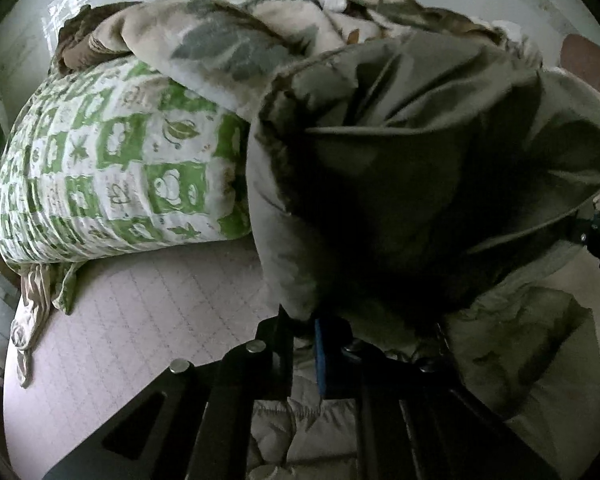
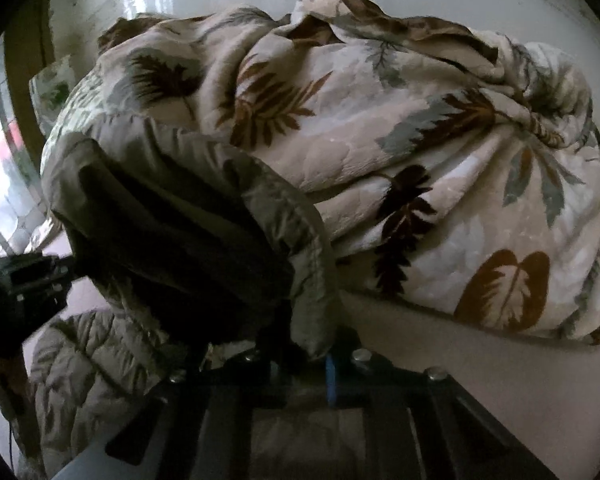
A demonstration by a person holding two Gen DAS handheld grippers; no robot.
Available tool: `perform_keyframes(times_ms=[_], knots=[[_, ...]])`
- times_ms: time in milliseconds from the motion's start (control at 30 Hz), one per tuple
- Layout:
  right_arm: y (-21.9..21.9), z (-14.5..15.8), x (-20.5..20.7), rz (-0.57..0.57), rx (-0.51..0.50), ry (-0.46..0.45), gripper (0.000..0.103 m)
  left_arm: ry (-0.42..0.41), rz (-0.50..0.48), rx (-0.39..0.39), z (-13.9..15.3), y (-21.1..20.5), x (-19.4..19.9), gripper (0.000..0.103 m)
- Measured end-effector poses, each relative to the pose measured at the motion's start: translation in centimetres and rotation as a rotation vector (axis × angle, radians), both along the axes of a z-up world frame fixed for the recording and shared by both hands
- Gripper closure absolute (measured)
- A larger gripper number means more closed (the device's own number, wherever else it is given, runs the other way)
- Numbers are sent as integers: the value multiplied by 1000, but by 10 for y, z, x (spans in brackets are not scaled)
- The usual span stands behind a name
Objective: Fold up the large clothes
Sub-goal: 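Grasp the jacket hood with the left tool and lift it, then carry the held hood over the jacket body toward the hem with the left tool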
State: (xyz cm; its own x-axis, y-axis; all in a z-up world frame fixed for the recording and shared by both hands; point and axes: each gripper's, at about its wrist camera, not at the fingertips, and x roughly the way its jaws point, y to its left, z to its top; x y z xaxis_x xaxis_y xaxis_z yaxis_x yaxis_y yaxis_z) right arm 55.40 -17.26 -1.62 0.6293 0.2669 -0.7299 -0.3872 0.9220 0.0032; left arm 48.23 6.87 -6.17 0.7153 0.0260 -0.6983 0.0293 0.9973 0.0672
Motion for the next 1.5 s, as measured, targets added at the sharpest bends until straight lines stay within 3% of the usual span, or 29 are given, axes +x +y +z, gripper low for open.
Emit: perform_keyframes(times_ms=[333,467,633,733,833,933,1067,1133,1267,1500], knots=[[-20,27,-52,51,62,-21,92,-77,-58,-74,32,26,-76,95],[-34,49,-98,79,108,-43,92,-110,-113,-63,42,27,-131,95],[-41,63,-162,140,101,-53,92,-122,-171,-13,36,10,-205,95],[-45,61,-206,173,105,-45,92,-131,-185,-29,25,13,-242,95],[-52,48,-242,201,112,-21,92,-145,-201,18,11,3,-277,95],[-54,26,-265,214,83,7,92,-116,-200,113,-16,-11,-293,95],[-51,-17,-266,185,32,72,92,-51,-181,199,-61,-23,-292,95],[-46,-40,-258,170,-22,97,92,-2,-178,226,-86,-26,-288,102],[-42,-74,-240,138,-42,144,92,-13,-170,193,-97,-20,-293,103],[-39,-80,-237,137,-55,134,92,-69,-87,75,-61,6,-315,102]])
